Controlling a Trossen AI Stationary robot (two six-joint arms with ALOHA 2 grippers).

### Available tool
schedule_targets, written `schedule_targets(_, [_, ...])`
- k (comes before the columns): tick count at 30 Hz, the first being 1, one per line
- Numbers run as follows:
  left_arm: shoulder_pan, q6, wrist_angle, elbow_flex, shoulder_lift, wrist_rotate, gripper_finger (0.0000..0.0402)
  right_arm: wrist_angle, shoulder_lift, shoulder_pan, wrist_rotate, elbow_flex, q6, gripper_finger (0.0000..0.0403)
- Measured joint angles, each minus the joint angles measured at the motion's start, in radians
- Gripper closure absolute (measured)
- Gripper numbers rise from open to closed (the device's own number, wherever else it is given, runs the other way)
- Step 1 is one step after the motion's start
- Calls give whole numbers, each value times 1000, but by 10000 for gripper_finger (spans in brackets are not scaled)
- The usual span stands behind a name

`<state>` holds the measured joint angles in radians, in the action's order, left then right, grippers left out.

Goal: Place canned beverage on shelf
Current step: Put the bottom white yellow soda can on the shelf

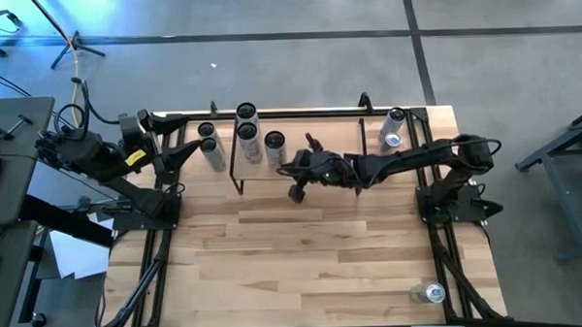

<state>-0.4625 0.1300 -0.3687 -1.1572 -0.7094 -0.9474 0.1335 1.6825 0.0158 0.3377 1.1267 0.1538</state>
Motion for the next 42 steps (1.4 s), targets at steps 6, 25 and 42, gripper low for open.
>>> schedule_targets(6, [0, 1, 0, 0, 0, -21, 57, 14, 0, 25, -82, 0, -1, 403])
schedule_targets(25, [0, 17, 0, 0, 1, -33, 57, 173, 39, 56, -155, 1, 2, 403])
schedule_targets(42, [0, 37, 0, 0, 0, -34, 57, 190, 59, 149, -169, 0, -31, 403])
